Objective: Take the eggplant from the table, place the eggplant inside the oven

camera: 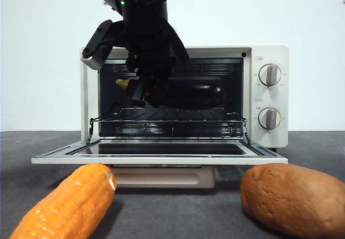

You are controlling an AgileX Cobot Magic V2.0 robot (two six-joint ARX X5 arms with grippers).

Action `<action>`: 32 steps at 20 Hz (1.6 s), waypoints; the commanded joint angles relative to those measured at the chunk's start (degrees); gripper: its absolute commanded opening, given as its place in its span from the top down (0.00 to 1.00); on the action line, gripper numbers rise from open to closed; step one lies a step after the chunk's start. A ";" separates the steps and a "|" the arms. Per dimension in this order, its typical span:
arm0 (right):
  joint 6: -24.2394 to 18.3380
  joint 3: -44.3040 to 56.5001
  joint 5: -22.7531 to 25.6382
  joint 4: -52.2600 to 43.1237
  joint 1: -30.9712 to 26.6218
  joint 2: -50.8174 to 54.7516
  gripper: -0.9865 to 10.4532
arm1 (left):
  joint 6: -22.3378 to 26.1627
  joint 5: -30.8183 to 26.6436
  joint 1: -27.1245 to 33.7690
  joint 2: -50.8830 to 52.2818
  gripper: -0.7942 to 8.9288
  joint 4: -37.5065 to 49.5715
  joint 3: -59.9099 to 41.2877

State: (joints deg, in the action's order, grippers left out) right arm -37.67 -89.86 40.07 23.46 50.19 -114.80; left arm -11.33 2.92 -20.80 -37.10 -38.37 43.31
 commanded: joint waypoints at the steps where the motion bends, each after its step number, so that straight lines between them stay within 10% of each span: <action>1: 1.42 -1.60 0.26 -0.74 -0.15 -1.70 0.68 | 0.22 0.02 -0.11 -0.33 0.91 0.74 0.13; 22: 7.80 -1.60 0.52 5.86 3.45 -1.40 0.68 | 0.85 0.00 -0.11 -5.79 0.91 0.85 0.11; 32: 21.49 -1.60 -8.13 22.62 7.58 13.62 0.68 | 3.61 0.02 3.50 -21.68 0.91 9.03 0.11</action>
State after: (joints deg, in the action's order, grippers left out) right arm -18.35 -90.08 31.79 46.59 56.99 -100.44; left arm -8.78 2.92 -16.95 -58.52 -29.87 43.31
